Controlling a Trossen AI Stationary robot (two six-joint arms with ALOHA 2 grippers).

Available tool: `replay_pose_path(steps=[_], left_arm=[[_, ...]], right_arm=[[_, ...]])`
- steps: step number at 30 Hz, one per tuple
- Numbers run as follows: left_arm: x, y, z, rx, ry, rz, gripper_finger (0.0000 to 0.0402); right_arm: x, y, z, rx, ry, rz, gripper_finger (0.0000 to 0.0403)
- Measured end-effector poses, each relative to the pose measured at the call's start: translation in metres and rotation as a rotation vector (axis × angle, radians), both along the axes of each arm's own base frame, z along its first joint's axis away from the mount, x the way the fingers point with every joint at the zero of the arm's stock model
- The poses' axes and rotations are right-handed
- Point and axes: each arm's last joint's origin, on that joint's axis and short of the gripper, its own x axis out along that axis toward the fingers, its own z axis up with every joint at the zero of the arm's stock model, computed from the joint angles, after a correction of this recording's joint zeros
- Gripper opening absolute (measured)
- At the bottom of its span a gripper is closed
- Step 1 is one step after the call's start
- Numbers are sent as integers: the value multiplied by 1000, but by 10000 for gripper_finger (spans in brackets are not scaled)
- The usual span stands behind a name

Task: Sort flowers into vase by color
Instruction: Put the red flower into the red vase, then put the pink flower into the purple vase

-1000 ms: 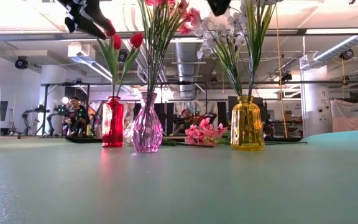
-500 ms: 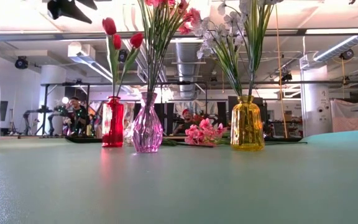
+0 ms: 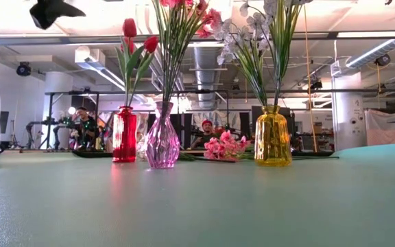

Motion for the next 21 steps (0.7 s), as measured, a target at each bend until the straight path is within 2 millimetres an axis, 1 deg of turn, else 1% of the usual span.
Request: replay_pose_path(steps=[6, 9, 11, 13, 16, 21], left_arm=[[5, -3, -30, 0, -20, -48, 249], [6, -5, -41, 0, -36, -97, 249], [8, -9, -45, 4, -55, -171, 249], [10, -14, -50, 0, -73, -295, 249], [14, -21, -68, -1, -49, -455, 249], [19, -27, -94, -24, -2, -523, 249]], right_arm=[[-6, -40, 9, 10, 0, -146, 205], [-11, -58, 7, 39, 13, -208, 205], [-13, -69, 5, 54, 34, -250, 205], [-16, -79, 3, 57, 59, -285, 205], [-20, -94, 0, 79, 85, -343, 205], [-29, -124, -4, 172, 79, -476, 205]])
